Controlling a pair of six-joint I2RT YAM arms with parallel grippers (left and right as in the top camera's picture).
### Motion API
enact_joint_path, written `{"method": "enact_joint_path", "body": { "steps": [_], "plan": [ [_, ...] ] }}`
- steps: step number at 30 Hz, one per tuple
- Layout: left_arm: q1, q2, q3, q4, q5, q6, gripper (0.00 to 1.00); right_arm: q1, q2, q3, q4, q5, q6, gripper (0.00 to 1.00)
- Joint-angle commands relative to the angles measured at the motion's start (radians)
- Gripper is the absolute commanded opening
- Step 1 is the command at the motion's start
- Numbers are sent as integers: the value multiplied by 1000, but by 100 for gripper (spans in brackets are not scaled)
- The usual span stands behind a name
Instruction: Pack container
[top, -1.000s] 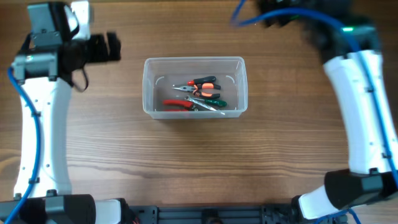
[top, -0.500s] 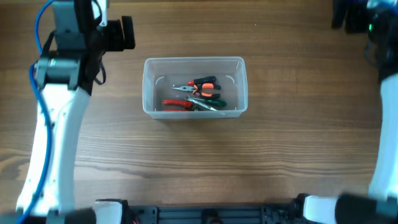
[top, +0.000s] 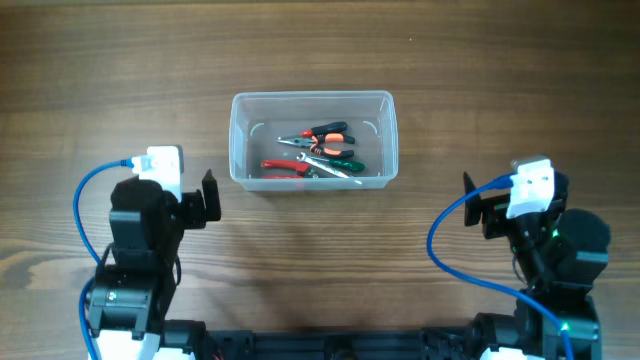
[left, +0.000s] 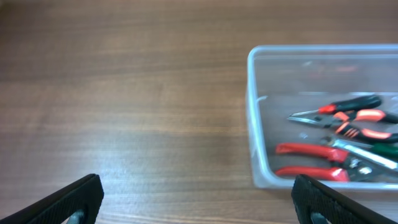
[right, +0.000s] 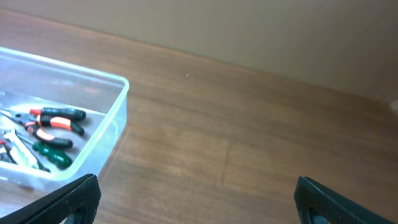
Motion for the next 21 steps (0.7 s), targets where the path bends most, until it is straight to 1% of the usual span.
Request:
{"method": "enact_joint_path", "body": {
  "steps": [1,17,21],
  "plan": [
    [3,-13,-36,8,-80,5,100,5,-27,-44,5,-13,-8,100],
    [3,104,-36,8,-80,5,100,5,75,-44,6,-13,-9,100],
    [3,135,-36,8,-80,5,100,13,41,-44,5,-13,-9,100]
  ]
}}
